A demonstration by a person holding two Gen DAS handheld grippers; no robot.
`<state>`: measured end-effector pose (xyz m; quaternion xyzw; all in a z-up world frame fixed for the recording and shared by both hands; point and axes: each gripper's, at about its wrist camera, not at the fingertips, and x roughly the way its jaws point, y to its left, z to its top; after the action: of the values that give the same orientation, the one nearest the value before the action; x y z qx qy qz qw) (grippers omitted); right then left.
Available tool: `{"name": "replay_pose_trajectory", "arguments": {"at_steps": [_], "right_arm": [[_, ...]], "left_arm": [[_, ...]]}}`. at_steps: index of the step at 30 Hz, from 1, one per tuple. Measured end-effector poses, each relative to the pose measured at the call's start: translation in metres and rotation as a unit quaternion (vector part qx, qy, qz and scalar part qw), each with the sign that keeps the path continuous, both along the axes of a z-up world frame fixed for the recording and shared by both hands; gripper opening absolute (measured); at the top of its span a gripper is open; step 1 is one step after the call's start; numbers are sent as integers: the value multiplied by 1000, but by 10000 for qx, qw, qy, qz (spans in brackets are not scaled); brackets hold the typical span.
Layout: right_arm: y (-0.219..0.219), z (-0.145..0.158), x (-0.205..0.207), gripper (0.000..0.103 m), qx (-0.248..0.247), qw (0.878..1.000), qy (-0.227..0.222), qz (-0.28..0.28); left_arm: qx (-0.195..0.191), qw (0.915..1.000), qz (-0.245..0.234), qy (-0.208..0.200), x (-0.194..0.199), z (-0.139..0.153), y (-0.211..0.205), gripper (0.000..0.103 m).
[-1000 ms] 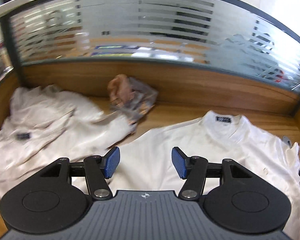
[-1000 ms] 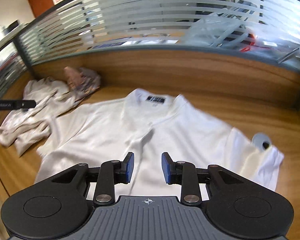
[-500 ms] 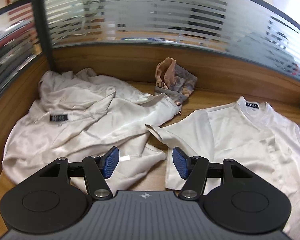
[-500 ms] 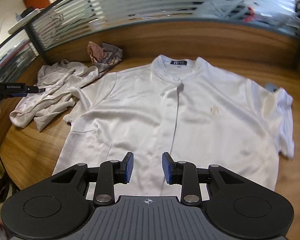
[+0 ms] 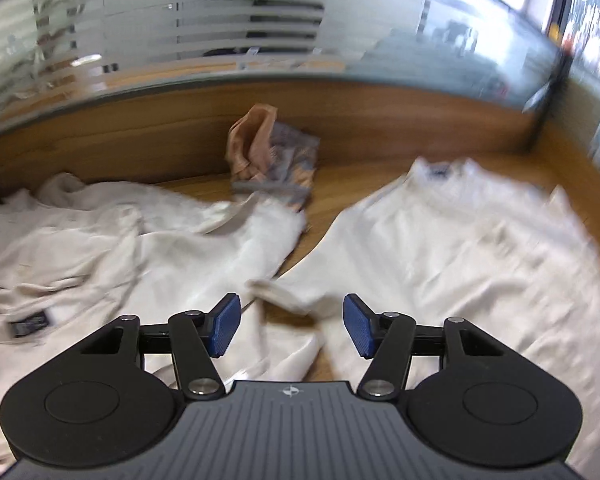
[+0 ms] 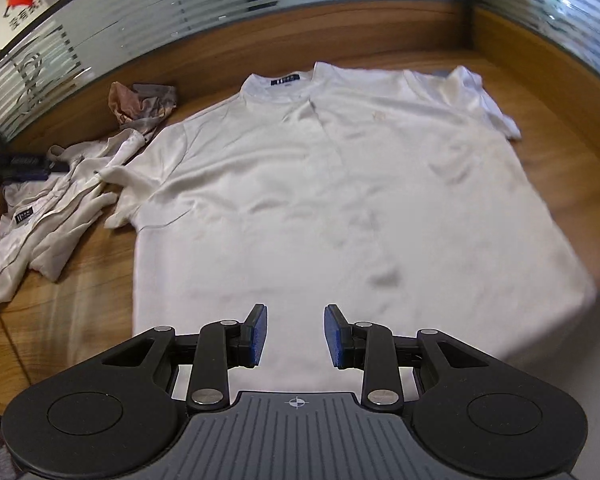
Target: Fold clothes
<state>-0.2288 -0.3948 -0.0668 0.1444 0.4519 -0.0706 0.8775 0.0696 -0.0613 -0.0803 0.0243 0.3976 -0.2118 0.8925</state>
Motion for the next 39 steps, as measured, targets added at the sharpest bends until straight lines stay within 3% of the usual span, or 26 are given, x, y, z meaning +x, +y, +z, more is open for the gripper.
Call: {"name": "replay_pose_trajectory", "arguments": {"at_steps": [3, 13, 20, 31, 33, 36, 39], "right_arm": [[28, -6, -14, 34, 50, 9999, 26, -152], [123, -34, -40, 34, -59, 9979, 39, -643], [175, -72, -47, 33, -54, 9969, 270, -743], [186, -107, -49, 32, -192, 9950, 409, -889], [184, -108, -47, 16, -130, 9953, 366, -886], [184, -105, -47, 3, -80, 9957, 280, -880], [187, -99, -50, 3, -120, 9952, 199, -946]], "left_arm": [[-240, 9997, 72, 29, 17, -4, 2, 63], [-231, 9985, 49, 490, 58, -27, -8, 59], [-338, 9971, -34, 676, 67, -34, -11, 59], [-567, 9945, 29, 878, 70, -31, 2, 59], [-636, 9933, 116, 955, 71, -31, 6, 59], [-761, 9911, 240, 1067, 73, -31, 13, 59], [-899, 9880, 352, 1204, 77, -33, 17, 59]]}}
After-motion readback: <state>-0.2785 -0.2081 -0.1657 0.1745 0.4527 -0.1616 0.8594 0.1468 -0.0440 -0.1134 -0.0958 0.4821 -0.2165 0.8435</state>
